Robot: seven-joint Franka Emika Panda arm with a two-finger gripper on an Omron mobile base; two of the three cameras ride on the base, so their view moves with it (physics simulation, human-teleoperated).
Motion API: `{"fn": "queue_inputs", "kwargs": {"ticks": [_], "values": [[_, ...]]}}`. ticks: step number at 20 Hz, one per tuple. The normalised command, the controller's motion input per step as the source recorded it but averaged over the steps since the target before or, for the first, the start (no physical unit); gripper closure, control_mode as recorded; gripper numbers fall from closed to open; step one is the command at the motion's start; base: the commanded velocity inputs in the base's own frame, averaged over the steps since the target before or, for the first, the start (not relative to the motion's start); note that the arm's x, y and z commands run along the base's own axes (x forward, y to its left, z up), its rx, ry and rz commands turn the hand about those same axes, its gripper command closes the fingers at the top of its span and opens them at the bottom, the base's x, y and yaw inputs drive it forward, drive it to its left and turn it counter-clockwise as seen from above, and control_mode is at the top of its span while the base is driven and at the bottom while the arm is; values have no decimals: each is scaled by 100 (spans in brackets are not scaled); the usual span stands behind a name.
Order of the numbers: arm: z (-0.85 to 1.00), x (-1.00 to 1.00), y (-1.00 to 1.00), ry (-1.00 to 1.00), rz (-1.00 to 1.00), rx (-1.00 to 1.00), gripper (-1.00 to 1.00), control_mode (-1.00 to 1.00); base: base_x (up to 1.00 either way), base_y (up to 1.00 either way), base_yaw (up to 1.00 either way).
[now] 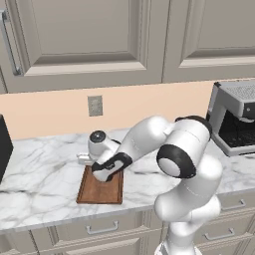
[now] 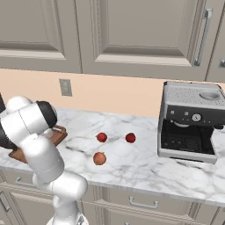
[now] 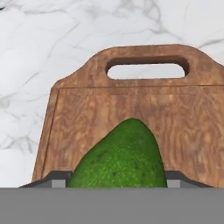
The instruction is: Place the avocado, onion, tomato, and bell pepper on the cutting board.
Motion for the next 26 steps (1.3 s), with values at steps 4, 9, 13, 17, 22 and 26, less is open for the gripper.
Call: {"fn": "queue_inputs", "kwargs": {"ticks": [4, 9, 13, 17, 22, 26], "values": [[-33, 18, 3, 0, -5, 0, 100, -100, 0, 0, 0], [-27, 12, 7, 0, -4, 0, -100, -100, 0, 0, 0], [-7, 0, 0, 0, -4, 0, -100, -100, 0, 0, 0], [0, -4, -13, 0, -5, 0, -100, -100, 0, 0, 0], [0, -12, -24, 0, -5, 0, -100, -100, 0, 0, 0], [1, -14, -32, 0, -5, 0, -100, -100, 0, 0, 0]]}}
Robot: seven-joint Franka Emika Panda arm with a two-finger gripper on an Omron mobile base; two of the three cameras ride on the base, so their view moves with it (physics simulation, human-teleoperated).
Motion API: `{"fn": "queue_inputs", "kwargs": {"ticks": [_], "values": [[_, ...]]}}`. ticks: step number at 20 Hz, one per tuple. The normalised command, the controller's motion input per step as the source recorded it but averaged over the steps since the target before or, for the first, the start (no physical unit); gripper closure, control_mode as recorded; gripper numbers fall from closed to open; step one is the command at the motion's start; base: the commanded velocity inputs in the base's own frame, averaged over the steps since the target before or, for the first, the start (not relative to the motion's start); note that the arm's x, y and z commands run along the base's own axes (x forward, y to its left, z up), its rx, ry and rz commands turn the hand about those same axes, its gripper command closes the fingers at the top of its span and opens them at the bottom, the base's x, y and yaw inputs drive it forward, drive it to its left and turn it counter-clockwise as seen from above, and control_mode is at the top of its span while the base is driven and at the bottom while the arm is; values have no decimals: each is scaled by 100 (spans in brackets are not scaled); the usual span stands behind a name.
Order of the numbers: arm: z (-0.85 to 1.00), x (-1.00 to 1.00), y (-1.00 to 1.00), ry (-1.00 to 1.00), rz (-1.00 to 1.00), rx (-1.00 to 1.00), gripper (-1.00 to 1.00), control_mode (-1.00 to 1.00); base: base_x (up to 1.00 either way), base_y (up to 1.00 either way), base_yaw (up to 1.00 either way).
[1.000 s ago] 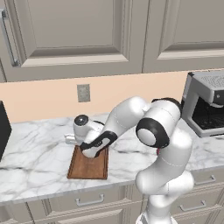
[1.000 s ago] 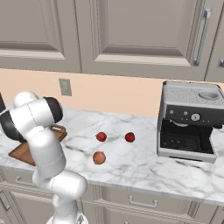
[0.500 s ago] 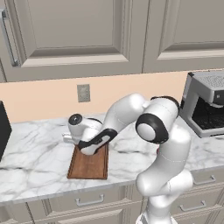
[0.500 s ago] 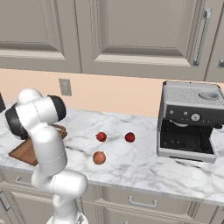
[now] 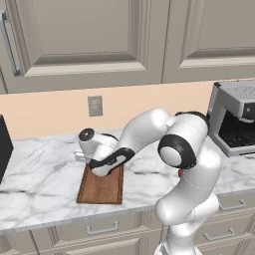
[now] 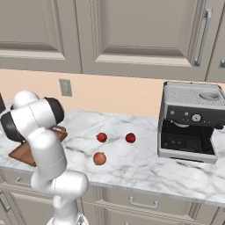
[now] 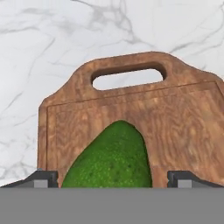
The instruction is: Place the avocado, onion, tomato, and bell pepper on the cutting board.
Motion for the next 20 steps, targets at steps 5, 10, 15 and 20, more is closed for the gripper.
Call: {"fn": "queue_inputs", "kwargs": {"ticks": [5, 10, 15, 20], "values": [[6, -20, -36, 0, -5, 2, -100, -100, 0, 0, 0], [33, -3, -2, -2, -2, 2, -100, -100, 0, 0, 0], [42, 10, 25, -9, 0, 0, -100, -100, 0, 0, 0], [57, 5, 21, -10, 0, 0, -100, -100, 0, 0, 0]]}}
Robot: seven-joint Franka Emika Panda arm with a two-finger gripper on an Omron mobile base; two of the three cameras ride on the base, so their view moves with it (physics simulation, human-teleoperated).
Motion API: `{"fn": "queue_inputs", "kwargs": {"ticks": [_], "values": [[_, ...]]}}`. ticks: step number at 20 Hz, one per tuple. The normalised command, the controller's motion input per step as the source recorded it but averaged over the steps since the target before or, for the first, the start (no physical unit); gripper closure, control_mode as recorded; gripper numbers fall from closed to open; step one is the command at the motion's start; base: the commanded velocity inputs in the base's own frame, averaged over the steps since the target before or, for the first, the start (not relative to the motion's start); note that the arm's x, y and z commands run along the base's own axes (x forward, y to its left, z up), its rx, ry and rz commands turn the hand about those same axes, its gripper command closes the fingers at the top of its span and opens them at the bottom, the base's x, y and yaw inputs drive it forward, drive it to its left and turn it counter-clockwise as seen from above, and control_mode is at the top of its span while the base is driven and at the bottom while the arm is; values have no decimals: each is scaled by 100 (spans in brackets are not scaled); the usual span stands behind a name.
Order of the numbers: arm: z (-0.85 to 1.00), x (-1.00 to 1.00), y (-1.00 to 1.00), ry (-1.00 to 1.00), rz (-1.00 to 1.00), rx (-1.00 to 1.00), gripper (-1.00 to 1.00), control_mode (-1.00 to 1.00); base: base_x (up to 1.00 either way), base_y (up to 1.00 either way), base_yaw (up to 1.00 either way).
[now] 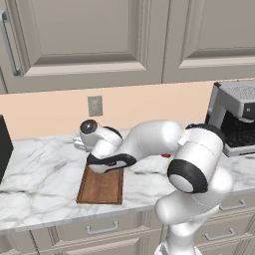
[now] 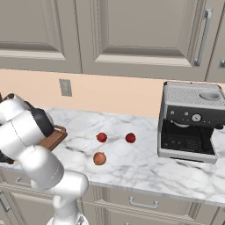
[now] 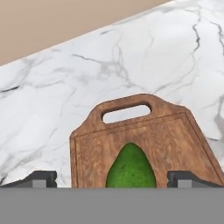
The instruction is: Place the avocado, onion, tomato, and bell pepper on the cutting board.
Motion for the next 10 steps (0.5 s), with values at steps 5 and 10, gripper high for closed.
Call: {"fn": "queue_inputs", "kwargs": {"ticks": [5, 10], "values": [[51, -23, -6, -4, -1, 0, -100, -100, 0, 0, 0], [36, -31, -33, 3, 0, 0, -100, -100, 0, 0, 0]]}}
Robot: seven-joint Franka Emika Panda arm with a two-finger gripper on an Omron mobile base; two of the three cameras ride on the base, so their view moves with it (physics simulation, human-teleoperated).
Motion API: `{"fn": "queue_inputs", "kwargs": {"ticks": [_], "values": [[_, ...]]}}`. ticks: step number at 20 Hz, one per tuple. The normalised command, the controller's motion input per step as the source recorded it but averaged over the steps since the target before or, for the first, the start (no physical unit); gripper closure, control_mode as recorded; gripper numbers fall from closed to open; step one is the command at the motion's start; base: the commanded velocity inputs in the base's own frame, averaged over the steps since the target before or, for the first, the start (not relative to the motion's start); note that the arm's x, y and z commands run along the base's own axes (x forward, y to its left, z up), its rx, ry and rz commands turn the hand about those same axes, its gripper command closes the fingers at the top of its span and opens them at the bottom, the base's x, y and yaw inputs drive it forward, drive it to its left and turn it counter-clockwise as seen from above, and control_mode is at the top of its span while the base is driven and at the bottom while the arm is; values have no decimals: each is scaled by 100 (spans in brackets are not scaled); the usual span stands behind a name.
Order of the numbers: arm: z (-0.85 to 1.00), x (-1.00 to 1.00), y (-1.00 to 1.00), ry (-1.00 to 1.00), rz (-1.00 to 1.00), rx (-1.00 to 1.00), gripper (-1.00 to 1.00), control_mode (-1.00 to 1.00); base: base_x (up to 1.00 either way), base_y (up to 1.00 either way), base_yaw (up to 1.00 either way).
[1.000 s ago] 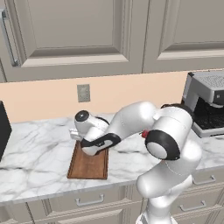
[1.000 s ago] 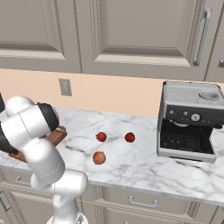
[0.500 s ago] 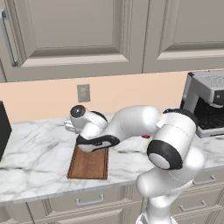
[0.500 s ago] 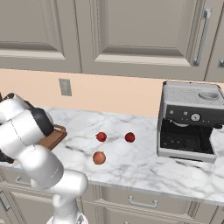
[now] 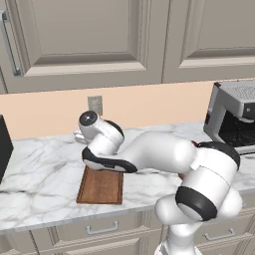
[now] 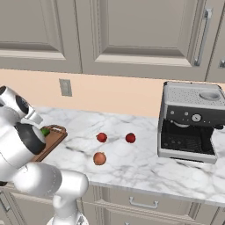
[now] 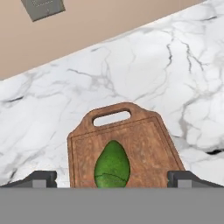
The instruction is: Place the avocado, onion, tomato, and bell pepper on the cutting board.
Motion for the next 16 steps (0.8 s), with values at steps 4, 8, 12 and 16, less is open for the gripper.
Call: {"fn": "queue_inputs", "kwargs": {"ticks": [4, 8, 12, 16], "values": [[20, -22, -42, 15, 1, -3, -100, -100, 0, 0, 0], [8, -17, -41, 19, 10, -7, -100, -100, 0, 0, 0], [1, -15, -31, 19, 19, -15, -100, -100, 0, 0, 0], [8, -14, -29, 10, 25, -22, -100, -100, 0, 0, 0]]}}
